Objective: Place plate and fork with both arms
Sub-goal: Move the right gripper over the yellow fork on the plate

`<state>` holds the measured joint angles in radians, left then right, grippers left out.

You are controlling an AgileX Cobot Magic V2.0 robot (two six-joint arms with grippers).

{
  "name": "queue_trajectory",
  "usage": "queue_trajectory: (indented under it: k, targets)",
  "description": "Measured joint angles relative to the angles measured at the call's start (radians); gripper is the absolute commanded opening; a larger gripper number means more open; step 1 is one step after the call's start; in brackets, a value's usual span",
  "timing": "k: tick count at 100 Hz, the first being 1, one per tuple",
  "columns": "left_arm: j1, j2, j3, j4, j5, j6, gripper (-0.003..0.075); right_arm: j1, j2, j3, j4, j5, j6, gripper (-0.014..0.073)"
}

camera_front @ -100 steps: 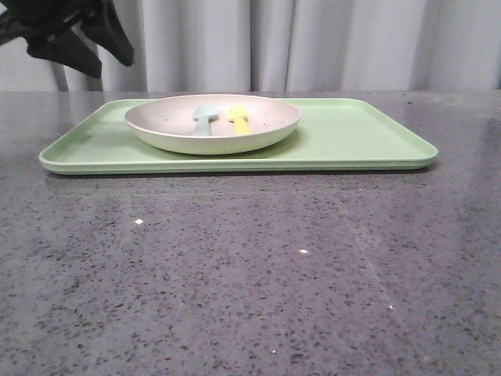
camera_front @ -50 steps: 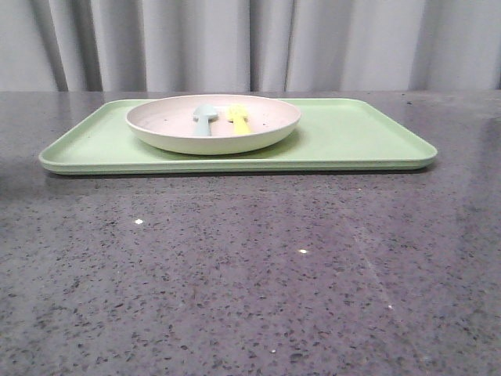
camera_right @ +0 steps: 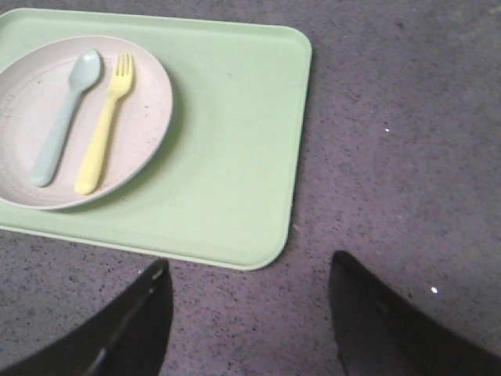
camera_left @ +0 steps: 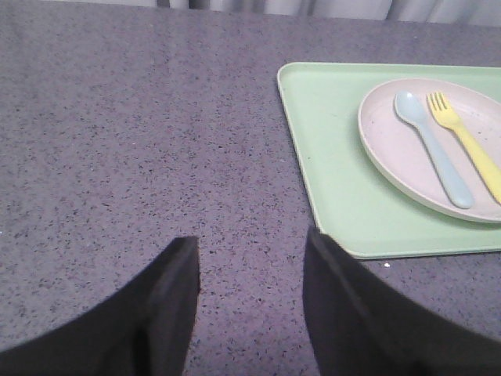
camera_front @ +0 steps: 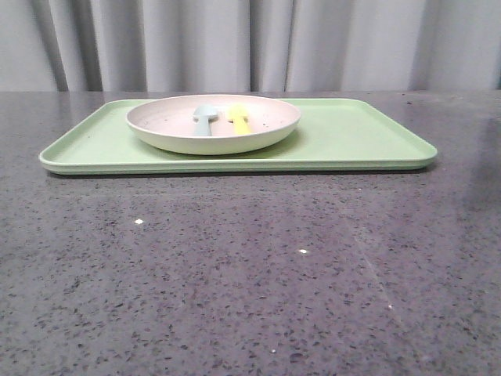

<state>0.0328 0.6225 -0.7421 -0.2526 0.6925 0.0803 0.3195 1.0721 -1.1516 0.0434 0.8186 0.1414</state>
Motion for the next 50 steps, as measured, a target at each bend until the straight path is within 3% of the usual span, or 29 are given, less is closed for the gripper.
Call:
queue_trajectory:
  k: [50]
  targets:
    - [0.004,-0.037,0.004,0.004,0.024,0.000,0.0312,0.173,0.449,-0.421,0.000,0.107,0.000,0.0444]
